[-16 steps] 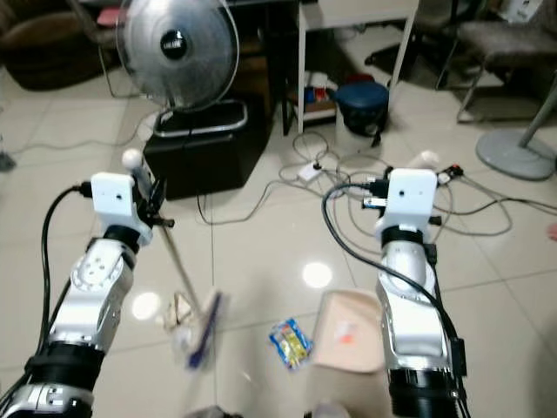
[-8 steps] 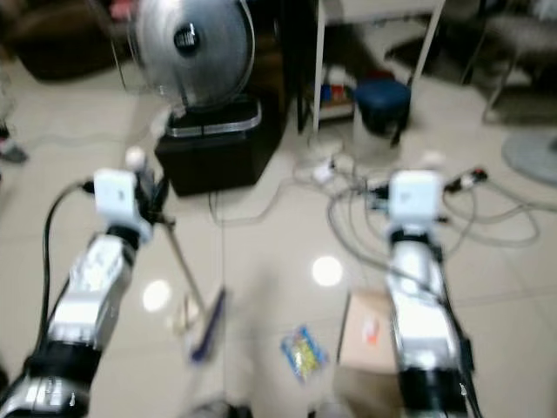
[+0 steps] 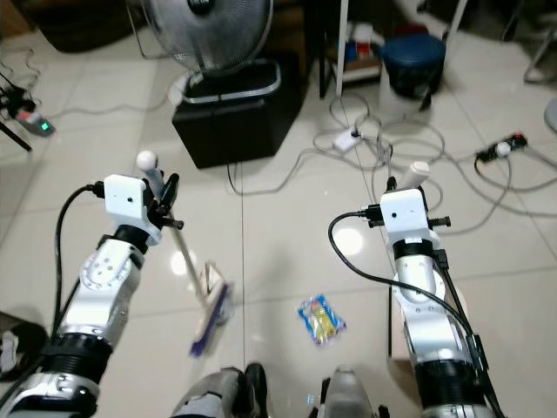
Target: Sweep floor
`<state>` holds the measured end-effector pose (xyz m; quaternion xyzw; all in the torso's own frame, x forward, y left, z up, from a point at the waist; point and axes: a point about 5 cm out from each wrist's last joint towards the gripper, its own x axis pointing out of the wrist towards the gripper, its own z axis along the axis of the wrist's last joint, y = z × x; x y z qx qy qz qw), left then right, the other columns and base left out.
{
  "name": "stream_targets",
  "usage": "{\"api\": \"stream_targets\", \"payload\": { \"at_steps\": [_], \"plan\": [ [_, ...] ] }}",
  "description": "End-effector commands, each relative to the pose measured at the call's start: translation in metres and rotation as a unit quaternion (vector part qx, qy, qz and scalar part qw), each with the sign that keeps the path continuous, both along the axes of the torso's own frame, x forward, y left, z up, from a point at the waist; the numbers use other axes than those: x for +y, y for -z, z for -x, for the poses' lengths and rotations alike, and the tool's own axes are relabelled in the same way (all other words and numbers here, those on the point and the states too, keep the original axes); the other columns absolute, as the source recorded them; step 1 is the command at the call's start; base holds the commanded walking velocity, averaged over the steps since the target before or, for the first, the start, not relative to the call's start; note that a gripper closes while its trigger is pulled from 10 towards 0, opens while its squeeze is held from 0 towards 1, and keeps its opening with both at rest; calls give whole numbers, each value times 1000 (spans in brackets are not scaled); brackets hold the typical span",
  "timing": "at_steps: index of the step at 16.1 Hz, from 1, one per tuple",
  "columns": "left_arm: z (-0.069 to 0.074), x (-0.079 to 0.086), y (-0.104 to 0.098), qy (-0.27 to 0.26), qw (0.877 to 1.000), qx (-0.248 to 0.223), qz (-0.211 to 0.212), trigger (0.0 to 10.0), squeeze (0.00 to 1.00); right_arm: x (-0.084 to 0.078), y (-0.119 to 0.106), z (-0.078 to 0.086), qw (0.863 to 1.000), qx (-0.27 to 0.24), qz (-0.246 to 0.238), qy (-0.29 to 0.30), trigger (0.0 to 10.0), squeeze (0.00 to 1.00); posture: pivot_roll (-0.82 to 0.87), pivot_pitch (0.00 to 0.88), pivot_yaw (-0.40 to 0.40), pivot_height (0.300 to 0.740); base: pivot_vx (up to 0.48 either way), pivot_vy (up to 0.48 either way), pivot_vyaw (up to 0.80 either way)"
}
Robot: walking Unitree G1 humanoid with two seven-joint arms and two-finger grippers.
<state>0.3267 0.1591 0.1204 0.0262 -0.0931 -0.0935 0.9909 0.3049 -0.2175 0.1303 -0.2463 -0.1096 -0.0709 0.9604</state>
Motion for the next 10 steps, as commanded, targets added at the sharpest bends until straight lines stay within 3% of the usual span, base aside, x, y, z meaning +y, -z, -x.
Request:
{"api": "stream_targets", "payload": {
  "at_steps": [1, 2, 4, 7, 10],
  "plan": [
    [4, 3, 2, -3, 1000, -11, 7, 10000, 0, 13, -7, -4, 999, -30, 2, -33, 10000, 0, 26, 324, 169, 740, 0, 0, 0],
    [4, 3, 4, -4, 1000, -10, 10, 10000, 0, 18, -4, -5, 999, -27, -4, -40, 10000, 0, 27, 327, 166, 740, 0, 0, 0],
    [4, -5, 9, 8, 1000, -7, 17, 10000, 0, 50, 10, -9, 995, -19, 8, -94, 10000, 0, 35, 340, 159, 740, 0, 0, 0],
    [5, -11, 15, 22, 1000, 2, 16, 10000, 0, 84, 16, -9, 990, -17, -33, -137, 10000, 0, 34, 340, 159, 740, 0, 0, 0],
    [3, -17, 21, 26, 999, 21, 21, 10000, 0, 103, 17, -7, 985, -22, -67, -159, 10000, 0, 32, 330, 162, 740, 0, 0, 0]
  ]
}}
